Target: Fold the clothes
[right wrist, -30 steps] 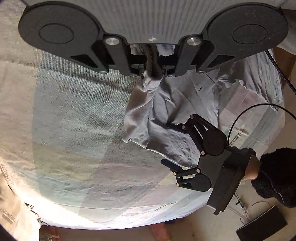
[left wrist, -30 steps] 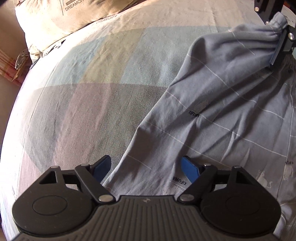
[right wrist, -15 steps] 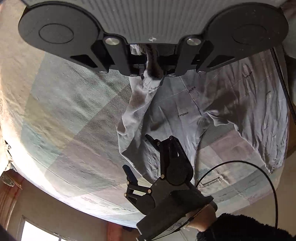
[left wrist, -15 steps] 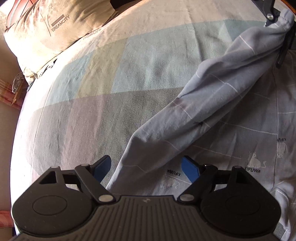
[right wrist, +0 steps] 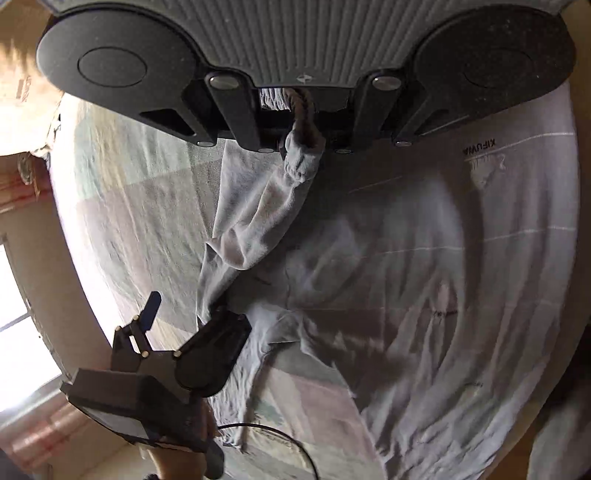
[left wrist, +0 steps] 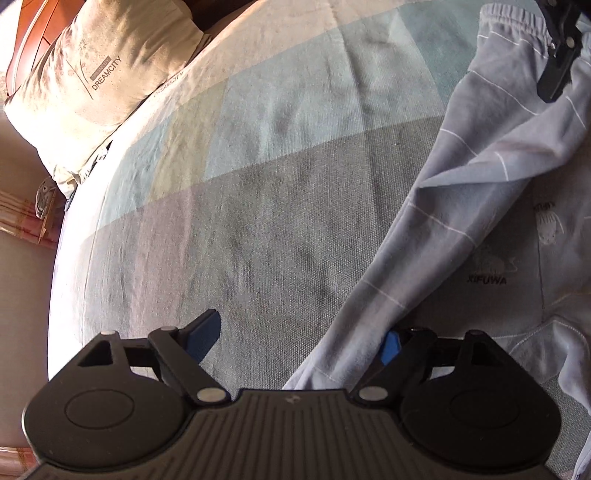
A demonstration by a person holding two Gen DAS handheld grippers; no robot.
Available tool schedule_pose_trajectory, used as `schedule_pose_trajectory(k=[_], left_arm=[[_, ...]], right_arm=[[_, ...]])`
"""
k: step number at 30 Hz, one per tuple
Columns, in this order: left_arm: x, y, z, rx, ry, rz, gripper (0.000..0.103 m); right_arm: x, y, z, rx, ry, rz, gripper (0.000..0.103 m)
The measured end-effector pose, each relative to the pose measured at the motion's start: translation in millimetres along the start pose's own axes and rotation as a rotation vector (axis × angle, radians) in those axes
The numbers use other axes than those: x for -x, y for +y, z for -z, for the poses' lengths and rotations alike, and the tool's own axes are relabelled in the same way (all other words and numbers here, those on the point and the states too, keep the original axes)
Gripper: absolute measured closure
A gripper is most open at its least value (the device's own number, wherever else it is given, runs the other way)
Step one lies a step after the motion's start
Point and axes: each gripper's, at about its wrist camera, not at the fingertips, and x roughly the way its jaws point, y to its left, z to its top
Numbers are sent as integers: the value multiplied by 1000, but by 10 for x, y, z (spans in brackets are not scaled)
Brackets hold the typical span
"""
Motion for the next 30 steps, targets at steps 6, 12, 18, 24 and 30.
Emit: schedule_pose_trajectory(k=[6, 12, 18, 24, 30], left_arm=[[65, -143, 65, -70, -43, -76, 16], [111, -267, 168, -113, -79, -134, 16], [83, -385, 235, -212, -140, -205, 10], [-18, -174, 149, -195, -124, -113, 0], [-23, -410, 224, -360, -190, -197, 2]], right_arm=[[-101, 434, 72, 171, 22, 214, 91], [-75, 591, 164, 227, -5, 301, 91], [-148, 613, 190, 205, 20, 312, 90], [-148, 548, 130, 162, 42, 294, 90], [-132, 550, 16, 124, 83, 290, 90]])
